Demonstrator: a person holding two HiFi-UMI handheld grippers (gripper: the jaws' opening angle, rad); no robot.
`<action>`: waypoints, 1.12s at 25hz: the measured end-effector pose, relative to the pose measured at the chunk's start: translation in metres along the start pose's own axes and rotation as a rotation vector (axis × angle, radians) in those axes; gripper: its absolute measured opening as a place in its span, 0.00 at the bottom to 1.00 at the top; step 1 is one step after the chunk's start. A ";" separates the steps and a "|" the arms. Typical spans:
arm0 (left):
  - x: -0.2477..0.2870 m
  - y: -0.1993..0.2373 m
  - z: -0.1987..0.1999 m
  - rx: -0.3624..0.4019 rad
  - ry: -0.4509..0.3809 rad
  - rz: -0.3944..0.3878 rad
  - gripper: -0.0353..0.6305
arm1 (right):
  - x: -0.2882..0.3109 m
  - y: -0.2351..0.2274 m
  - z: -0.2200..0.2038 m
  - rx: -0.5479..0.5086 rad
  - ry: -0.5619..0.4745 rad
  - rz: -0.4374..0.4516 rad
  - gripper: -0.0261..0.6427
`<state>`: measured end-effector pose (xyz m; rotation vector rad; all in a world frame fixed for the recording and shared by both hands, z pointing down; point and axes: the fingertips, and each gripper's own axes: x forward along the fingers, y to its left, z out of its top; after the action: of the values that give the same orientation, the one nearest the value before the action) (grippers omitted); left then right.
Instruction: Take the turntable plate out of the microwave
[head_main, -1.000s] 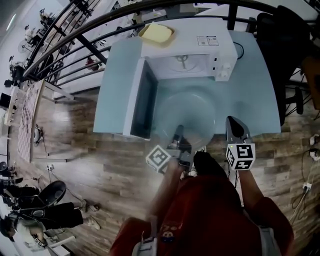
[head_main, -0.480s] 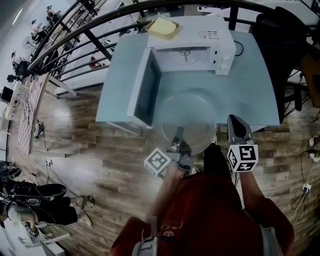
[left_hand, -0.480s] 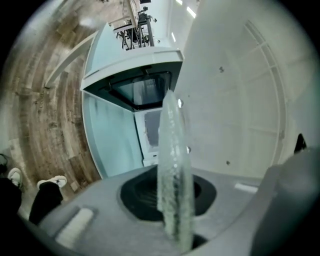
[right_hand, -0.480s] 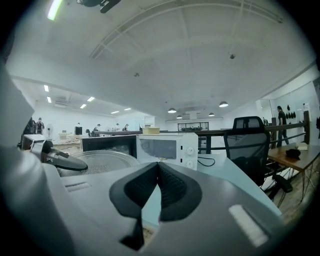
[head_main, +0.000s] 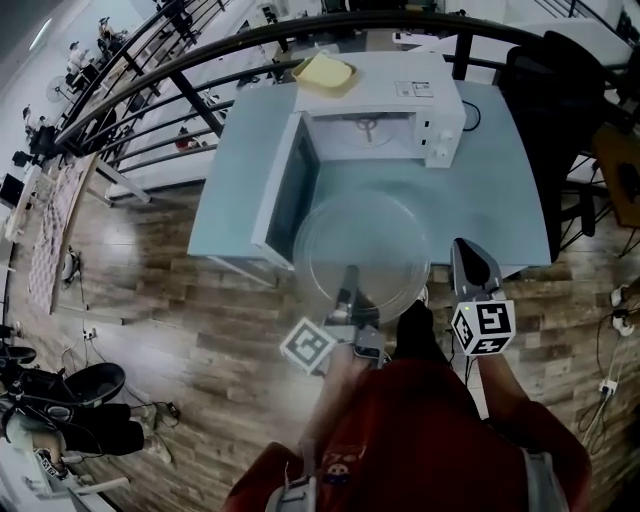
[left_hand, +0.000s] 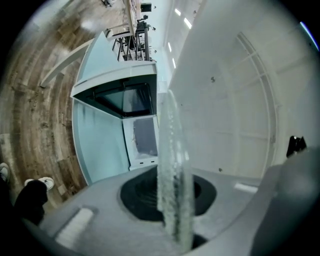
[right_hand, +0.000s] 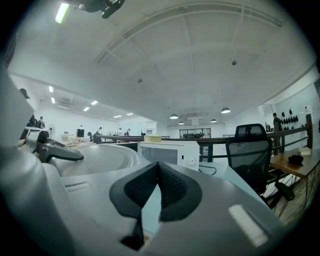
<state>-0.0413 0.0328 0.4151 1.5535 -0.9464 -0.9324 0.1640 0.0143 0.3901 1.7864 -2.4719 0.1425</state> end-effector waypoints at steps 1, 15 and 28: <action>-0.001 -0.003 0.001 0.007 -0.008 -0.004 0.09 | 0.000 0.000 0.001 0.003 -0.002 0.001 0.04; 0.007 -0.008 -0.001 -0.014 0.011 -0.029 0.09 | 0.008 -0.001 0.001 0.016 -0.009 -0.002 0.04; 0.015 -0.012 0.003 0.000 0.025 -0.048 0.09 | 0.010 -0.002 0.007 0.010 -0.020 -0.008 0.04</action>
<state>-0.0373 0.0194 0.4019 1.5903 -0.8948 -0.9442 0.1630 0.0031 0.3849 1.8109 -2.4812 0.1382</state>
